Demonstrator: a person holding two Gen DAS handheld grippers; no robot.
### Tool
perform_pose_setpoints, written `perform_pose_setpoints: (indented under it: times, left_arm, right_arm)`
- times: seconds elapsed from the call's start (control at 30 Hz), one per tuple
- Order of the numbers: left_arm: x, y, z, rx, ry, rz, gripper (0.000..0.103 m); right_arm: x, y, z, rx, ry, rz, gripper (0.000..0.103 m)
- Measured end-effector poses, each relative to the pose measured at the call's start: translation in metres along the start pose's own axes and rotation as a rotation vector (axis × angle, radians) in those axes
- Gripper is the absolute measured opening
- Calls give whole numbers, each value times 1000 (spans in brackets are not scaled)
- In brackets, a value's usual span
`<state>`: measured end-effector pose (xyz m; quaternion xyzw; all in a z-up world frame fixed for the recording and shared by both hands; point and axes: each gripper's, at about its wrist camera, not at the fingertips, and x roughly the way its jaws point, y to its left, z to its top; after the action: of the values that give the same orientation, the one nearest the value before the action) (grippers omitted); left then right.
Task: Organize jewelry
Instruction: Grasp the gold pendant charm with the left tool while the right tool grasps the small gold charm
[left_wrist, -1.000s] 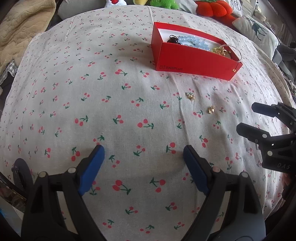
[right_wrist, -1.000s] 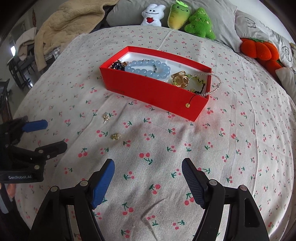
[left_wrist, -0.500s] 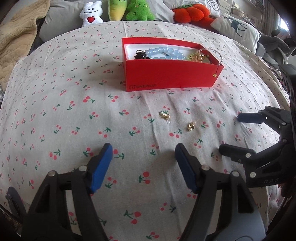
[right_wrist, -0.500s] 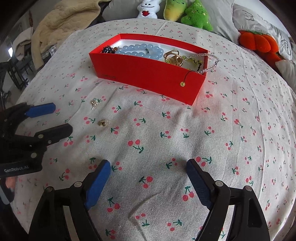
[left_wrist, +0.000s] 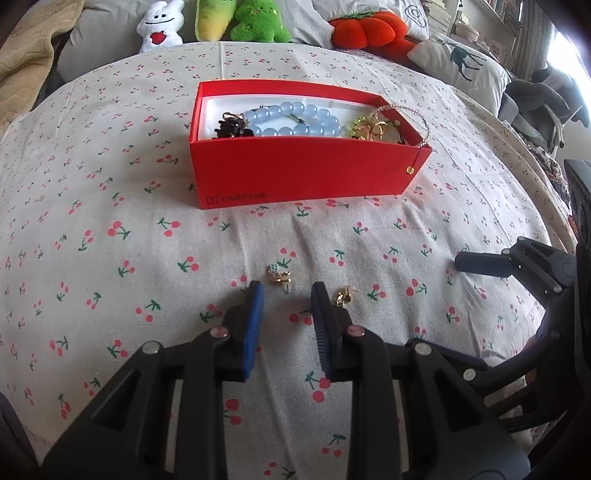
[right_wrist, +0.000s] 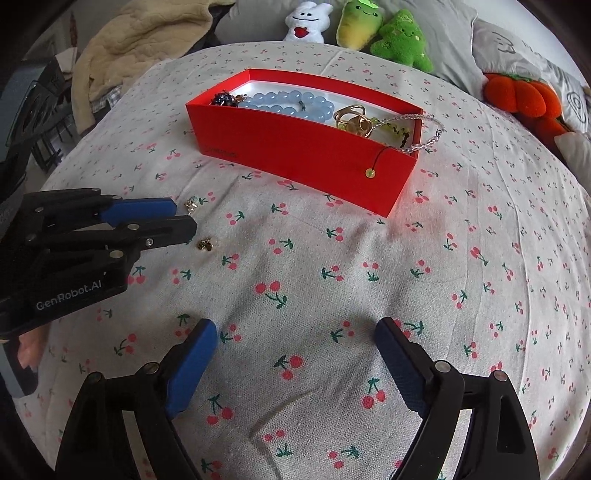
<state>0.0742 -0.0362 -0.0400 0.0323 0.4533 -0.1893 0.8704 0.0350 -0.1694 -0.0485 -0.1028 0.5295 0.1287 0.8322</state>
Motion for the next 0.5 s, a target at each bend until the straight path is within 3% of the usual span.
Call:
perform_pose_setpoints:
  times: [0.1,0.23,0.5]
  left_arm:
    - [3,-3,2,2,3,1,13]
    - [4,-1,4,-6,14,4,5]
    - [-6,12,-3,-30,18,10,2]
  right_arm:
    - [-1,0,-1,0,-2,-2,89]
    - [-1,2,-1,-3,-3,-9,89]
    - [3,4,7,11,-14,-16,89]
